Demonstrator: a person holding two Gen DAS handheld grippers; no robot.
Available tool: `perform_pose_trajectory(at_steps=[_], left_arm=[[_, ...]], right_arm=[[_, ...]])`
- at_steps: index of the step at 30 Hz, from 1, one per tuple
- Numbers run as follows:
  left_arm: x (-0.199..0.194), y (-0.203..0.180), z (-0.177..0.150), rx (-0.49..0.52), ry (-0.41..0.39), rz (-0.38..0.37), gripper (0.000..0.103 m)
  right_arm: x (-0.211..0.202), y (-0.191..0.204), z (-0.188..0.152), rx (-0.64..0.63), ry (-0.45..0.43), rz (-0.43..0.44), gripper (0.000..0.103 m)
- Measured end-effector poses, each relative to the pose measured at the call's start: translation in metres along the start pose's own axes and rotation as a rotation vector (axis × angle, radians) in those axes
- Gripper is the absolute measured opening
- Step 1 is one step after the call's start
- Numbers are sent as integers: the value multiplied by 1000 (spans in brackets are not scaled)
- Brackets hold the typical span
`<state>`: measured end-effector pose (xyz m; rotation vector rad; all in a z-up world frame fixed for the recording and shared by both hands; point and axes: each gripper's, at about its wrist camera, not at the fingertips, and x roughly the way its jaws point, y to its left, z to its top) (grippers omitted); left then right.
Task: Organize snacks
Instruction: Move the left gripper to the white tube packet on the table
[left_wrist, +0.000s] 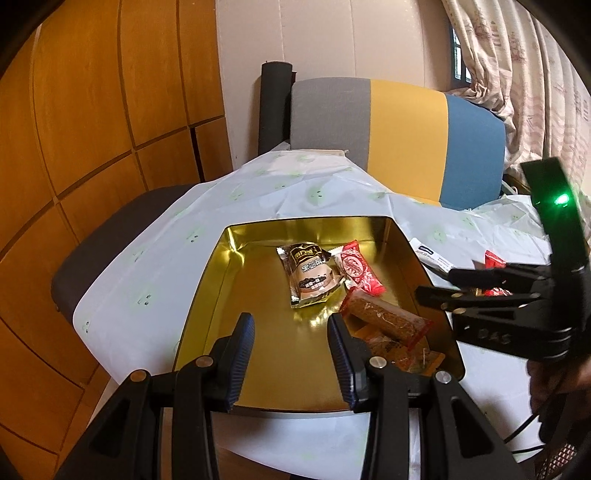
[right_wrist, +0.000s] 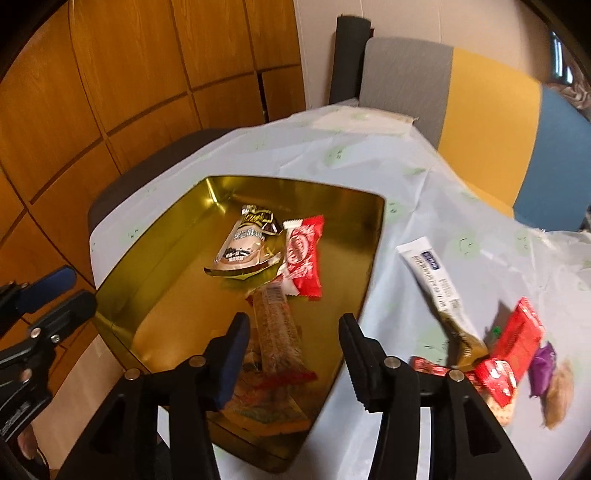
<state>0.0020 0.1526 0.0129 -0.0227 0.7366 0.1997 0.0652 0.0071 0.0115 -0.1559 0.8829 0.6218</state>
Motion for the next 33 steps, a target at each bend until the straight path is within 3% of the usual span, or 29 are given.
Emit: perform_pose_trajectory(at_steps=[10, 13, 24, 29, 33], left_arm=[[-3, -21, -1, 63, 1, -27, 41], [-3, -32, 0, 101, -1, -43, 42], [-1, -92, 17, 234, 10, -199, 42], [18, -127, 38, 209, 130, -368, 41], [34, -160, 54, 232, 181, -393, 41]], right_arm=[[-46, -49, -22, 33, -51, -77, 69], [-60, -76, -31, 43, -51, -132, 76], [-103, -215, -89, 185, 31, -411, 80], [-116, -273, -115, 342, 37, -475, 82], [-123, -298, -119, 484, 14, -451, 82]])
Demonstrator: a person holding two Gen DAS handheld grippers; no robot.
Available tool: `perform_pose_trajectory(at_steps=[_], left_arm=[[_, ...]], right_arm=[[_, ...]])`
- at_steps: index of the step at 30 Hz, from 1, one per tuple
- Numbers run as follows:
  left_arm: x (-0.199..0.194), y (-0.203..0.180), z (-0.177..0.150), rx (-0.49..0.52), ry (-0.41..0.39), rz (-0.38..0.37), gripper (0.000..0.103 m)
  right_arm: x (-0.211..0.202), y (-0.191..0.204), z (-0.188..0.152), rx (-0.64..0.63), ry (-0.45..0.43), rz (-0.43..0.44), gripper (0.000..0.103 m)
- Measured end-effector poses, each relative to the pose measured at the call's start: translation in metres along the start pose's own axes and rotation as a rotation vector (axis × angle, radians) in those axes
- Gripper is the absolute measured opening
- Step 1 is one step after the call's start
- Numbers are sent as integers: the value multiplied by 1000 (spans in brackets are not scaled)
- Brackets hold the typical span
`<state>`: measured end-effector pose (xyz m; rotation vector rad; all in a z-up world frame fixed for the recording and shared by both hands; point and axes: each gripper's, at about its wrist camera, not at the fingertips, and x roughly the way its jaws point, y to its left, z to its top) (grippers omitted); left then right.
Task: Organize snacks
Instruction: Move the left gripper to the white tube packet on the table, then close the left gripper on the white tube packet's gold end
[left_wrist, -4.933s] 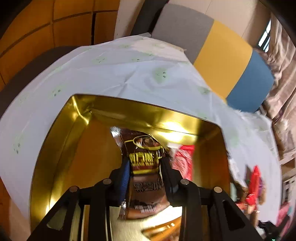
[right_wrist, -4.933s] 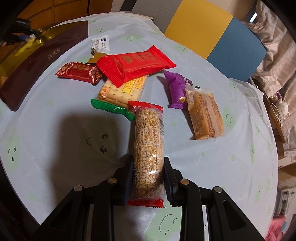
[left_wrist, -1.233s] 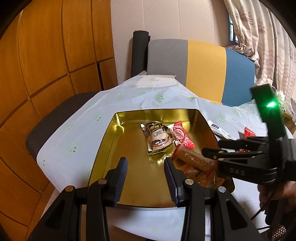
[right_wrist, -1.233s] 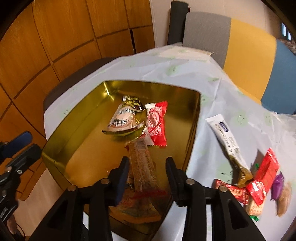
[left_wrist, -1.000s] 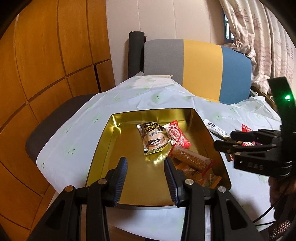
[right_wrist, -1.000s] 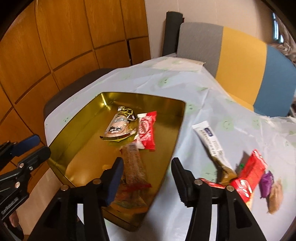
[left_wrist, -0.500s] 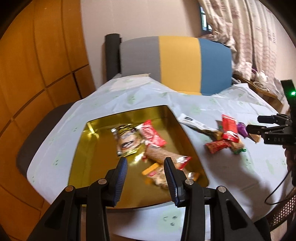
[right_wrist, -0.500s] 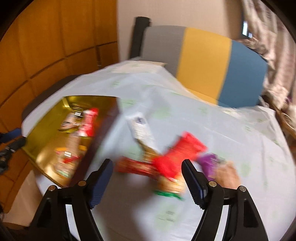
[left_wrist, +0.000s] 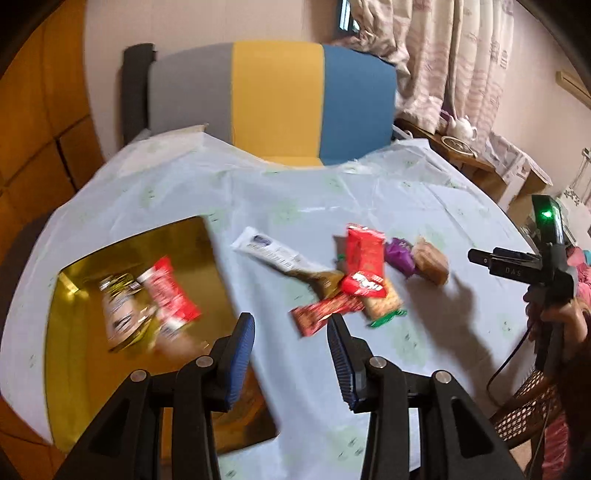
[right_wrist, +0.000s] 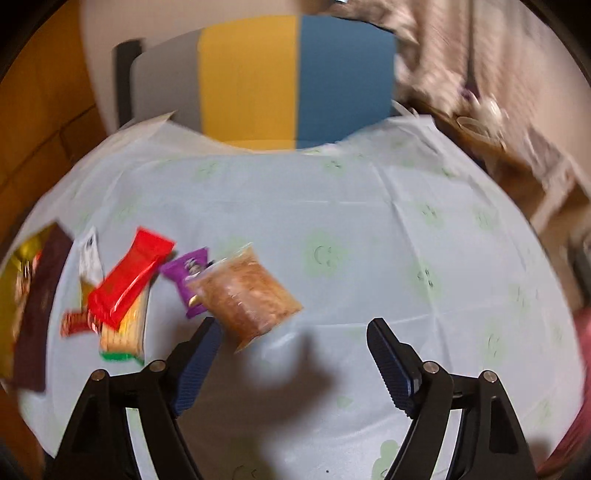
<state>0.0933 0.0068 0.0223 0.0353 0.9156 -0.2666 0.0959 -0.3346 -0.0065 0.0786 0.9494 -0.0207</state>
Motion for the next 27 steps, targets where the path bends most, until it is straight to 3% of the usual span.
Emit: perform_pose_trajectory(at_steps=[4, 7, 14, 20, 27], left_arm=[[32, -11, 31, -48, 87, -67, 41], [68, -16, 51, -92, 171, -62, 42], [142, 1, 70, -335, 364, -33, 42], [166, 4, 71, -397, 404, 68, 49], [178, 5, 67, -427, 437, 102, 49]], right_arm=[[-5, 3, 3, -4, -20, 28, 84], [-10, 7, 4, -19, -46, 47, 86], [-19, 10, 4, -3, -72, 94, 88], [-27, 5, 7, 27, -97, 142, 91], [-33, 6, 7, 25, -114, 169, 92]])
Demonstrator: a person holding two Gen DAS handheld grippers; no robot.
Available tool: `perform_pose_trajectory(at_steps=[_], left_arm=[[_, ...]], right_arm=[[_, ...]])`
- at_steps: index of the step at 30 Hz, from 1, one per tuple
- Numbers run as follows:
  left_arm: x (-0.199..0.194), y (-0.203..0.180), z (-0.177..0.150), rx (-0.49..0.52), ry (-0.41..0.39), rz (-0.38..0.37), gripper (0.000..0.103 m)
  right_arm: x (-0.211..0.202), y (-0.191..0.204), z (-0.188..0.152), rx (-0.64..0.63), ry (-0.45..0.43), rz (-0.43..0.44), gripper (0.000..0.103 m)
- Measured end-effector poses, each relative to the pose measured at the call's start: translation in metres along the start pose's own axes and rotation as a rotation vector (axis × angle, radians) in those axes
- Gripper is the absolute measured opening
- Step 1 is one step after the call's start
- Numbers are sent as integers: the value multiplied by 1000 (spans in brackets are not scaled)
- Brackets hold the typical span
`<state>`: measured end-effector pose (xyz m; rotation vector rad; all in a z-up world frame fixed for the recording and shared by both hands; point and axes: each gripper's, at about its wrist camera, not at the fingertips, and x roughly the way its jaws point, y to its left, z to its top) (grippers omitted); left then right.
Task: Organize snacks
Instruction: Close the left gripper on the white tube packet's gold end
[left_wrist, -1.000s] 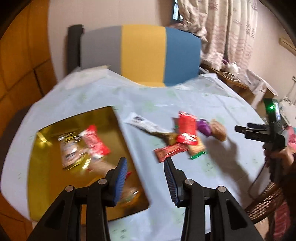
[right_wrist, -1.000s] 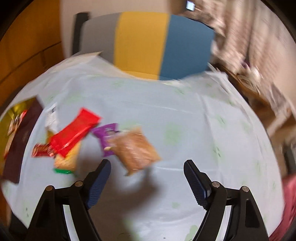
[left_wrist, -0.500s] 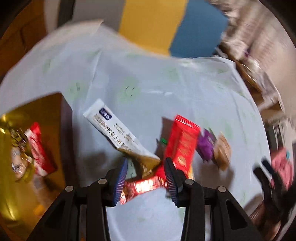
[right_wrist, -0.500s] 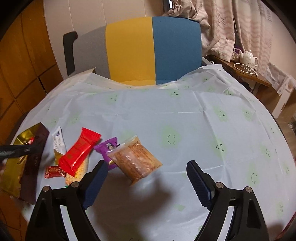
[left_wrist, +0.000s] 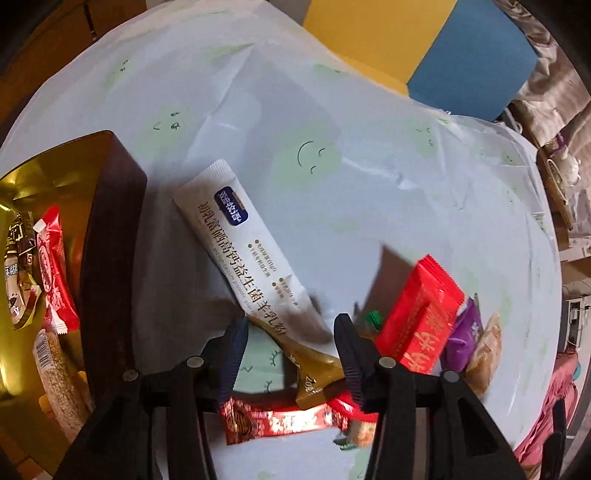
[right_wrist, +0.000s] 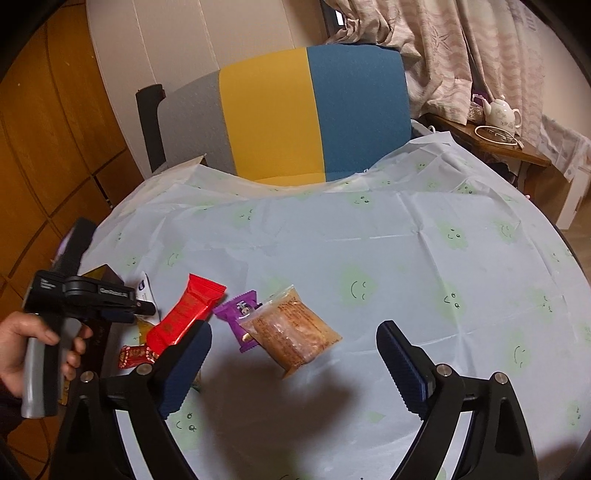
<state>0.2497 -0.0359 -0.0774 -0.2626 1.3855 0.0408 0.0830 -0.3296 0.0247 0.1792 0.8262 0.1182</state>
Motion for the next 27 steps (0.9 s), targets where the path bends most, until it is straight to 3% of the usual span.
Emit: perform_pose_trajectory(at_steps=[5, 9, 12, 14, 16, 18, 22, 27], left_arm=[[8, -2, 8, -27, 10, 20, 50], [9, -12, 10, 26, -6, 42, 50], [9, -17, 5, 102, -52, 75, 42], [5, -14, 0, 134, -90, 72, 31], [-1, -10, -6, 157, -120, 55, 29], [-14, -8, -16, 188, -162, 37, 27], [-55, -16, -48, 361, -310, 12, 22], [-84, -16, -98, 504, -358, -41, 21]], right_arm=[[-2, -1, 0, 3, -4, 3, 92], [-1, -2, 0, 5, 3, 0, 92], [0, -1, -1, -1, 8, 1, 92], [0, -2, -1, -3, 10, -3, 92], [1, -3, -1, -3, 12, -8, 92], [3, -5, -1, 2, 16, -22, 92], [4, -13, 0, 29, 17, -42, 92], [7, -15, -2, 27, 29, -70, 92]])
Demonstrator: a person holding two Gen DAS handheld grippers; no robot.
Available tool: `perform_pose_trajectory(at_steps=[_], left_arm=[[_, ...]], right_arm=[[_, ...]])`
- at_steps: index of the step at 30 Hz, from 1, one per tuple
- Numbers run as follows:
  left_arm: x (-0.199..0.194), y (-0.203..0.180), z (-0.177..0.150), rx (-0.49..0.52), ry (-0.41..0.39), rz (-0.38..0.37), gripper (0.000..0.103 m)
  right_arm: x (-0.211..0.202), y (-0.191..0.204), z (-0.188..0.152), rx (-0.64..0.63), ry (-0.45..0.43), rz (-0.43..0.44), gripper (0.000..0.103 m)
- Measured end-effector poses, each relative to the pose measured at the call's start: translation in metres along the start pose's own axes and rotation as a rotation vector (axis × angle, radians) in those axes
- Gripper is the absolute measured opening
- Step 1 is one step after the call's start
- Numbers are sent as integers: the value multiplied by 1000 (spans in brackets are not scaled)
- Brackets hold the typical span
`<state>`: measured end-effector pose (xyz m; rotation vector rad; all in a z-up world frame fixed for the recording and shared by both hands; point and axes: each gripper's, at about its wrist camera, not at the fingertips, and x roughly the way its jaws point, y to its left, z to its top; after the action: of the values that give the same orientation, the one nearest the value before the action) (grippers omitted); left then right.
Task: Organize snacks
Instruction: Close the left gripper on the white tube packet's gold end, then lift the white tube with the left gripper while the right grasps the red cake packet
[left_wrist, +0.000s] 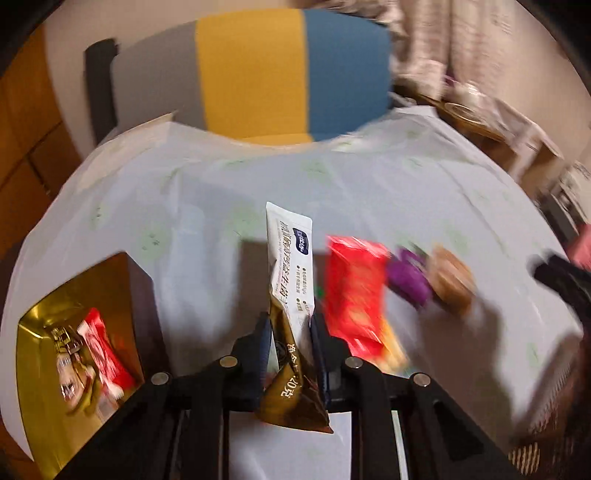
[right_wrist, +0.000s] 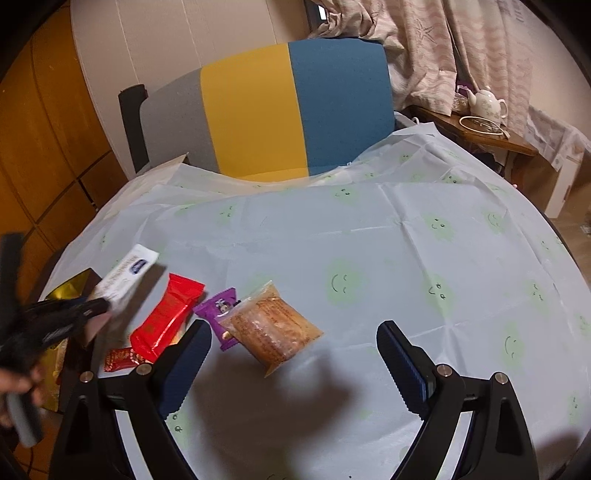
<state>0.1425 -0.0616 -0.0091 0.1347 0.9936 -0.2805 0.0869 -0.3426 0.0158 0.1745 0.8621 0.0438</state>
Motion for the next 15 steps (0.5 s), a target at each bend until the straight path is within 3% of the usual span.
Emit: perform_pose_trajectory(at_steps=[6, 13, 15], left_arm=[[-23, -24, -55, 48, -5, -96, 21], [-4, -39, -110, 135, 72, -67, 22], [1, -40, -116, 131, 86, -62, 31]], right_arm=[[5, 3, -3, -20, 26, -30, 92], [9, 12, -10, -42, 59, -36, 92], [10, 15, -12, -49, 63, -38, 92]])
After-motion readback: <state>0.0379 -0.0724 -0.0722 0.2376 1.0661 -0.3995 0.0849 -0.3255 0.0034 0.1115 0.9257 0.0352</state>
